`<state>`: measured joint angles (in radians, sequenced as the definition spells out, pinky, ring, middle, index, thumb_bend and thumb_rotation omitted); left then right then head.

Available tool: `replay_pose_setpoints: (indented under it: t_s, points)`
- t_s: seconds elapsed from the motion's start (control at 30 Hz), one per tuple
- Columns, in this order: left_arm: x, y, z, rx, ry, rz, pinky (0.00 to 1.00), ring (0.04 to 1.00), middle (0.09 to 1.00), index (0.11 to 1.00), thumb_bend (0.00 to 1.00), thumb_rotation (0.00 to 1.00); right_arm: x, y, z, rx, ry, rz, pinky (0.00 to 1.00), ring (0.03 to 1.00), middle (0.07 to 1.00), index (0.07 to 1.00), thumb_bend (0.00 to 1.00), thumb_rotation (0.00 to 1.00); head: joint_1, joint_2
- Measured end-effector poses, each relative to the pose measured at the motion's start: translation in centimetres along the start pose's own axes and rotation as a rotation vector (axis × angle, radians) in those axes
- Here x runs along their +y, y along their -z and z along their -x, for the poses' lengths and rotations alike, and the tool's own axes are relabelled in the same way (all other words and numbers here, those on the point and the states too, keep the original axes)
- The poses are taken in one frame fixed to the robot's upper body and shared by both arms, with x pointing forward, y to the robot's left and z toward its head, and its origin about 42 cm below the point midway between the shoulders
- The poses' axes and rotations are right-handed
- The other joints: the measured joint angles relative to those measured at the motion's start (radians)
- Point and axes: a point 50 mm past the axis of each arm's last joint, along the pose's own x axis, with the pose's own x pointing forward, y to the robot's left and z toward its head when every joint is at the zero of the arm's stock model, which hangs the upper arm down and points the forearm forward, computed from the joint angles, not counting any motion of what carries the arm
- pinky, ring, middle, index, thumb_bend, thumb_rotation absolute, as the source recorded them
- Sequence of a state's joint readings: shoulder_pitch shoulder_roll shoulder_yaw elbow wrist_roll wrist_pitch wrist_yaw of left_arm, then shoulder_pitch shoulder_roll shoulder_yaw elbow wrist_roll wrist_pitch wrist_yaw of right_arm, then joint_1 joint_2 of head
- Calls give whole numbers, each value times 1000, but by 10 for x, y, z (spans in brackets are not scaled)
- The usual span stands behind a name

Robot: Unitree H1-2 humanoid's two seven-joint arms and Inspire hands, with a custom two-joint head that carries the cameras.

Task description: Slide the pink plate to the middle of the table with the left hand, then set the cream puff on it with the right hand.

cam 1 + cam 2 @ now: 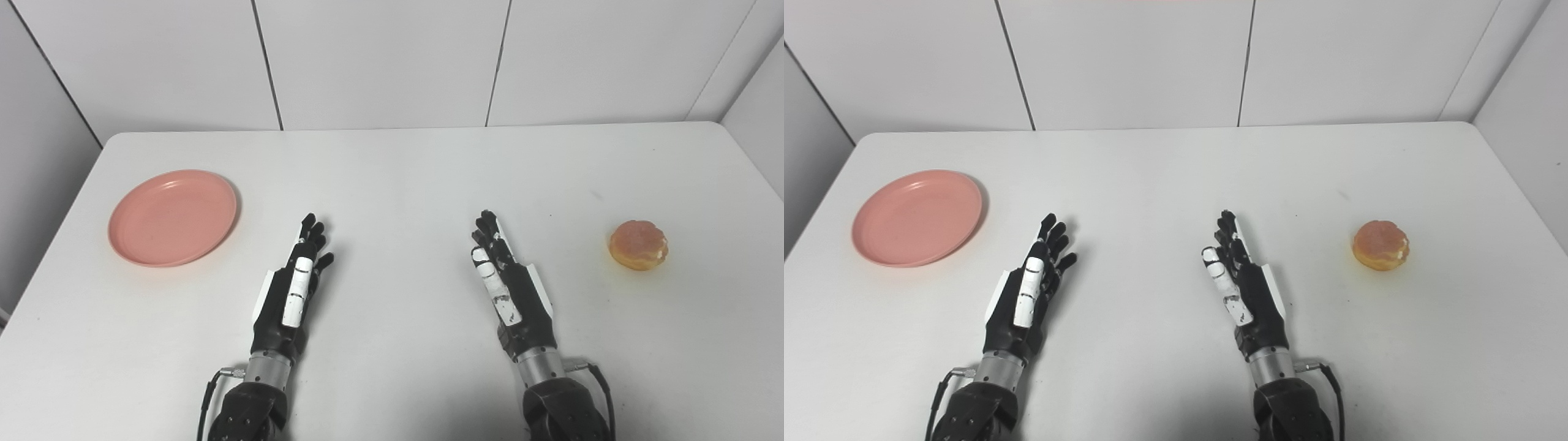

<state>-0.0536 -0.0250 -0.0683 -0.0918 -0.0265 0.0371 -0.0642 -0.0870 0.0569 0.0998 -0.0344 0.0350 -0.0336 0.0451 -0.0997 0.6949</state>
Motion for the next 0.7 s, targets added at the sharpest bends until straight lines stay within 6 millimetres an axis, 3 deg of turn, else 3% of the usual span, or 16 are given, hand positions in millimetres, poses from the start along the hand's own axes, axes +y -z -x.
replay_pose_setpoints:
  t_s: [0.7]
  points:
    - [0,1,0,-6,23,9,1000,1000,1000,1000,635,1000,-4,0,-2,-1,12,11,1000,1000,1000,1000,740,852,-2,12]
